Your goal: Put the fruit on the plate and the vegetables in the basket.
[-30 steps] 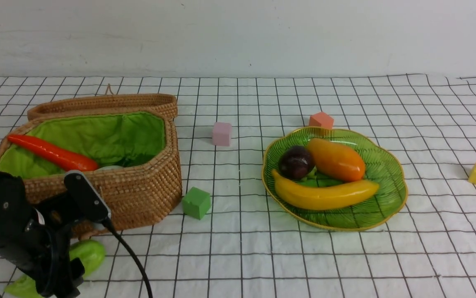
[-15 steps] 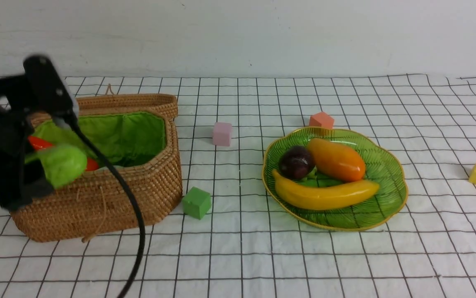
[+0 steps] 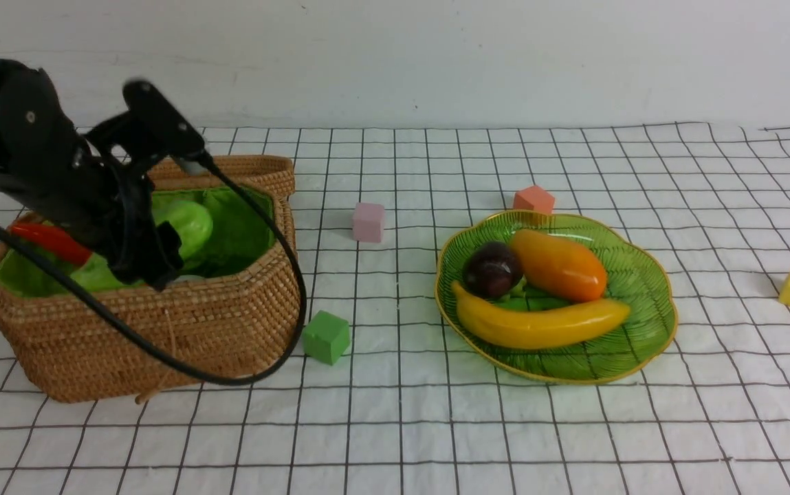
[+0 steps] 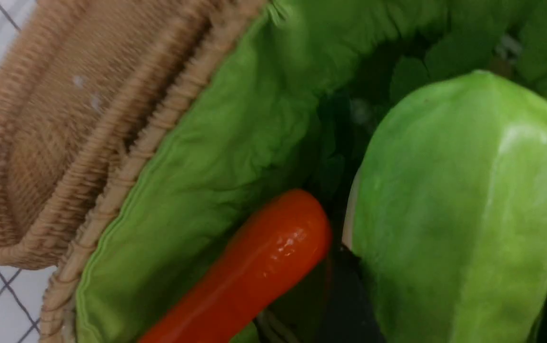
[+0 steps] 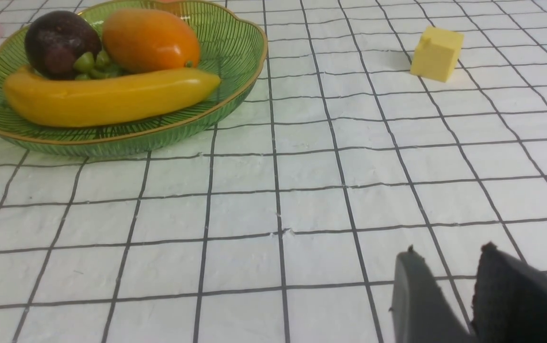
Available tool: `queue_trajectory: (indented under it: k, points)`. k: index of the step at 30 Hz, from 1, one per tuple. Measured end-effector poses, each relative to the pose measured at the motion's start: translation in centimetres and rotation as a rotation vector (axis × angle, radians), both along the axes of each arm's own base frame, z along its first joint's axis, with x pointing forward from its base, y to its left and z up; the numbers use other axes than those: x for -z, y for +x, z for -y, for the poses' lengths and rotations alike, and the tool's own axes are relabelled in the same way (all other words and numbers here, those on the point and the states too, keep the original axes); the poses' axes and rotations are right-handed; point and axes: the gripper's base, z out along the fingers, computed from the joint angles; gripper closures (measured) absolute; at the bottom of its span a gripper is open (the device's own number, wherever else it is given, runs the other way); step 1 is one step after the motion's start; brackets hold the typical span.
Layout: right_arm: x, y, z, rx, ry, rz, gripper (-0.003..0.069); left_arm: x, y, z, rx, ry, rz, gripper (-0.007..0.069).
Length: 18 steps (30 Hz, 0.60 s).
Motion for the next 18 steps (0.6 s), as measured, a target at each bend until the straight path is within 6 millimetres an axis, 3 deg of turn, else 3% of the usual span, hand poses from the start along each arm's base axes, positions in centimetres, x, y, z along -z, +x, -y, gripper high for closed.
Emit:
queue_trajectory:
  k: [3,5,8,10,12,13,14,18]
  points:
    - [0.0,0.0,0.0,0.000,0.000,0.000,0.0442,-0.3,-0.3,0.0,-0.017,-0.010,-0.007,0.0065]
    - [0.0,0.0,0.0,0.000,0.000,0.000,0.0441,-1.9,-1.4,-0.2,-0.049,-0.032,-0.005,-0.0024]
    - [0.0,0.0,0.0,0.000,0.000,0.000,0.0438,-3.8,-3.2,-0.5,-0.103,-0.056,-0.013,-0.0040]
    - [0.0,0.0,0.0,0.000,0.000,0.000,0.0435,-6.2,-5.7,-1.2,-0.188,-0.076,-0.021,-0.0029]
    - [0.0,0.0,0.0,0.000,0.000,0.000,0.0433,-8.7,-9.6,-1.9,-0.285,-0.101,-0.075,0.0023]
    - [0.0,0.0,0.0,0.000,0.000,0.000,0.0433,-8.7,-9.6,-1.9,-0.291,-0.105,-0.075,0.0030]
    - [0.0,0.0,0.0,0.000,0.000,0.000,0.0432,-10.5,-12.7,-2.3,-0.345,-0.131,-0.090,0.0101]
    - [0.0,0.0,0.0,0.000,0.000,0.000,0.0427,-13.5,-19.6,-3.1,-0.413,-0.258,0.031,0.0354]
